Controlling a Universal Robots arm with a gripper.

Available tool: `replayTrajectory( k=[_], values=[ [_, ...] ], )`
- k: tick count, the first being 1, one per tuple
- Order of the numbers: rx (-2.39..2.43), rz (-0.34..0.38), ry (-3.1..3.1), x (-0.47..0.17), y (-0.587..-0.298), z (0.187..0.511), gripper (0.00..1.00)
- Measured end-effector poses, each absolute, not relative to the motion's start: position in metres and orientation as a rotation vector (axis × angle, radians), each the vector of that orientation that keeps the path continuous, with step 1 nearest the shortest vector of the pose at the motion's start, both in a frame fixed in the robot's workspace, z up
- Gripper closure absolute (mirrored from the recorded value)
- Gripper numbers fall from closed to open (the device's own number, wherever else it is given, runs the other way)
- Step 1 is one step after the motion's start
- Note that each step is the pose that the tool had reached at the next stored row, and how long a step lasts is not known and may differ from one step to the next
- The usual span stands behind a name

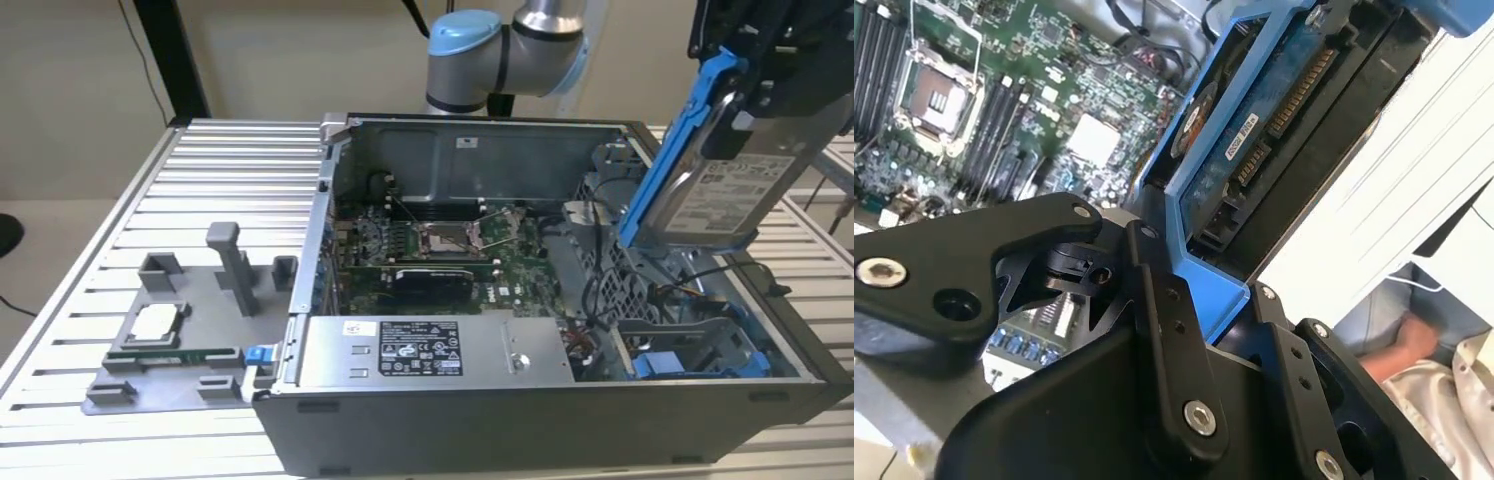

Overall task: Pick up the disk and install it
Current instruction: 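Pick up the disk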

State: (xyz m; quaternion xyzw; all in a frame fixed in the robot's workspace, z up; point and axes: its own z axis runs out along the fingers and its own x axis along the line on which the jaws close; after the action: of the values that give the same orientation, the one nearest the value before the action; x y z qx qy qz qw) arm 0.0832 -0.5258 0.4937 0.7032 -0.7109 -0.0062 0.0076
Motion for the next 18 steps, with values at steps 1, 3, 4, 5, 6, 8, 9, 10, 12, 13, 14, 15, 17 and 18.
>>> replayTrajectory(
  k=[1, 3, 4, 5, 6, 8, 9, 10, 12, 13, 14, 15, 17, 18],
  values=[
    [2.198, -0.019, -2.223, 0.083, -0.529, 0.494, 1.00],
    [2.198, -0.019, -2.223, 0.083, -0.534, 0.494, 1.00],
    [2.198, -0.020, -2.223, 0.083, -0.537, 0.494, 1.00],
    [2.198, -0.020, -2.224, 0.083, -0.540, 0.494, 1.00],
    [2.198, -0.021, -2.224, 0.083, -0.543, 0.494, 1.00],
    [2.198, -0.022, -2.225, 0.083, -0.547, 0.494, 1.00],
    [2.198, -0.022, -2.225, 0.083, -0.550, 0.494, 1.00],
    [2.198, -0.023, -2.226, 0.083, -0.552, 0.494, 1.00],
    [2.199, -0.024, -2.227, 0.083, -0.557, 0.494, 1.00],
    [2.199, -0.024, -2.227, 0.083, -0.559, 0.494, 1.00],
    [2.199, -0.025, -2.227, 0.083, -0.561, 0.494, 1.00],
    [2.199, -0.025, -2.227, 0.083, -0.563, 0.494, 1.00],
    [2.199, -0.026, -2.227, 0.083, -0.567, 0.494, 1.00],
    [2.199, -0.026, -2.227, 0.083, -0.568, 0.494, 1.00]
  ],
)
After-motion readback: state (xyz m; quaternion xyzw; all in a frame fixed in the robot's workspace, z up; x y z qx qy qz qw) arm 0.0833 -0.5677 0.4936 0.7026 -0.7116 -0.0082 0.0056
